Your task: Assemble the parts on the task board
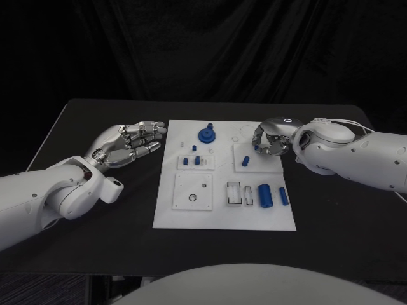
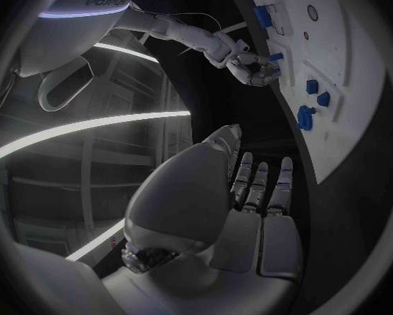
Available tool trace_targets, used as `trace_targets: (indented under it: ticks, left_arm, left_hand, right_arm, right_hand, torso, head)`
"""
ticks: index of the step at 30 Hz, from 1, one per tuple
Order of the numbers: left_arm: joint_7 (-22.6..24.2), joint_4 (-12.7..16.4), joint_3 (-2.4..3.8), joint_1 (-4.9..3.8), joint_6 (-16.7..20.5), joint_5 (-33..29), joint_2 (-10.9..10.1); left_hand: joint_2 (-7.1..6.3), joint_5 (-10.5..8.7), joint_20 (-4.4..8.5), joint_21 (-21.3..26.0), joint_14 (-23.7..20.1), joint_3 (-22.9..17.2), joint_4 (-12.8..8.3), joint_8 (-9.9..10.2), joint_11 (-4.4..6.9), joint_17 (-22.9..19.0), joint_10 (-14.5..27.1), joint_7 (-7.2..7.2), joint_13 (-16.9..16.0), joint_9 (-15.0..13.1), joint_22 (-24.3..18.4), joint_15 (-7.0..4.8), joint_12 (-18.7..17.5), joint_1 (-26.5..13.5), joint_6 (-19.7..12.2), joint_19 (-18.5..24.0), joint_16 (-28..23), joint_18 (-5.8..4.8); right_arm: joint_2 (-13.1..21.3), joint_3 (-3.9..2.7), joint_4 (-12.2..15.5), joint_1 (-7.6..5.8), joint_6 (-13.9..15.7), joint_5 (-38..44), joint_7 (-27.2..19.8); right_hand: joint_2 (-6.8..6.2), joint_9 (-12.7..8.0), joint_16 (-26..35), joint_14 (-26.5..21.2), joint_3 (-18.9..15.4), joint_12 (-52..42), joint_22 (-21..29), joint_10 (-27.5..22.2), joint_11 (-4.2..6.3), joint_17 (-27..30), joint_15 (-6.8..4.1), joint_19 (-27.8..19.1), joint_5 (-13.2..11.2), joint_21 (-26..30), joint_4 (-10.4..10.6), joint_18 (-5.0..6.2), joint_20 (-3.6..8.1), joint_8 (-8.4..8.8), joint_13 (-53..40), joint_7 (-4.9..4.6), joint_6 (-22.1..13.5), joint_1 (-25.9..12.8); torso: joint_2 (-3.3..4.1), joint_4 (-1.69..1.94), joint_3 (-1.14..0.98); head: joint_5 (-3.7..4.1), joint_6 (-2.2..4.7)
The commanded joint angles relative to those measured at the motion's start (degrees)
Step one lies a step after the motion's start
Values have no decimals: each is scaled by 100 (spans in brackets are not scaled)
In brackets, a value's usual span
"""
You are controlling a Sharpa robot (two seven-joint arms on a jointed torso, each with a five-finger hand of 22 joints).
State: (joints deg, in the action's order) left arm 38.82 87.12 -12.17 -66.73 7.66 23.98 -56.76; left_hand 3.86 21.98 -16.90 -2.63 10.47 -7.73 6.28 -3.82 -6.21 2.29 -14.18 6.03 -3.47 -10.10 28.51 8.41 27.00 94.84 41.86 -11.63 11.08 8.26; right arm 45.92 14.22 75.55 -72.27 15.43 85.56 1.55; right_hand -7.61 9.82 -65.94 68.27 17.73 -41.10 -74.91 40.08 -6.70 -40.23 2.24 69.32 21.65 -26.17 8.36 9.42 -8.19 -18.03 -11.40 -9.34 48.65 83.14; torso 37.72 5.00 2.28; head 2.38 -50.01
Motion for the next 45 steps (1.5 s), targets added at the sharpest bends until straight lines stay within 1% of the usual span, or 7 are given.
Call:
trace_targets:
  ticks: [1, 5, 11, 14, 25, 35, 45]
  left_arm:
    - [372, 1, 5, 11, -101, -51, 12]
    - [348, -8, 5, 20, -103, -51, 11]
    - [316, -27, 5, 36, -128, -51, 20]
    - [307, -35, 5, 42, -141, -51, 26]
    - [270, -84, 5, 58, -174, -51, 47]
    - [214, -123, 5, 72, -208, -51, 64]
    - [132, -146, 5, 77, -227, -51, 78]
  left_hand:
    - [43, -10, 0, -24, 17, -14, -38, -6, 5, 6, 38, 4, 7, 8, -69, 57, -7, 3, -44, 5, 31, -84]
    - [43, -14, 1, -22, 25, -17, -47, -8, 9, 7, 44, 5, 7, 9, -67, 72, -5, 7, -46, 0, 40, -100]
    - [45, -15, 1, -23, 33, -21, -56, -9, 11, 8, 47, 6, 7, 10, -65, 83, 1, 11, -48, -7, 49, -111]
    - [56, -8, 1, -20, 40, -27, -60, -17, -7, 9, 52, 23, 6, 11, -98, 97, 15, 4, -42, -7, 56, -136]
    - [57, -5, 1, -21, 47, -28, -62, -19, -12, 10, 57, 30, 7, 11, -92, 100, 14, 2, -41, -14, 64, -145]
    - [59, 1, 2, -37, 171, -41, -94, -23, -15, 32, 116, 47, 11, 18, -68, 148, 9, -4, -55, -85, 186, -204]
    - [55, -5, 2, -40, 176, -41, -103, -19, -21, 30, 159, 56, 15, 24, -82, 162, -16, -17, -75, -109, 197, -232]
  right_arm:
    - [-31, -3, -62, 40, 130, 47, -58]
    - [-80, -4, -121, 75, 170, 47, -94]
    - [-156, -4, -180, 116, 256, 24, -215]
    - [-185, -5, -212, 134, 366, -37, -320]
    - [-182, -5, -249, 158, 794, -92, -522]
    - [-83, -23, -134, 154, 1151, -171, -593]
    - [71, -57, 128, -39, 1246, -185, -505]
  right_hand:
    - [12, 25, 24, -29, 33, -32, -153, 59, 10, -7, -23, -13, 50, -3, -47, 83, 38, -40, -16, 6, 78, 40]
    - [15, 46, 27, -33, 39, -55, -154, 87, 17, -1, -28, -14, 51, -4, -63, 82, 43, -58, -27, 11, 106, 39]
    - [58, 126, -18, 22, 87, -128, -178, 185, 54, -64, -62, 33, 69, -109, -139, 71, 71, -126, -64, 30, 198, 75]
    - [132, 228, 15, -15, 211, -226, -189, 397, 117, -19, -119, 18, 51, -120, -286, 77, 119, -241, -104, 64, 386, 212]
    - [194, 569, -75, 132, 393, -232, -251, 903, 274, -166, -249, 122, -104, -524, -527, 30, 241, -506, -104, 178, 708, 216]
    - [186, 676, -81, 192, 456, -166, -266, 1058, 309, -188, -283, 166, -188, -657, -625, 16, 283, -511, -90, 191, 685, 232]
    - [168, 708, -85, 216, 465, -110, -272, 1078, 304, -201, -280, 182, -241, -709, -631, 6, 286, -499, -74, 188, 675, 202]
  torso:
    - [0, -6, -2]
    - [-3, -19, -3]
    - [-7, -5, -1]
    - [-6, -8, 0]
    - [0, -1, -6]
    - [-2, 3, -2]
    - [1, 0, 2]
  head:
    - [13, 1]
    - [13, 1]
    - [13, 1]
    - [14, 1]
    - [-1, 1]
    - [-22, 1]
    - [-35, 1]
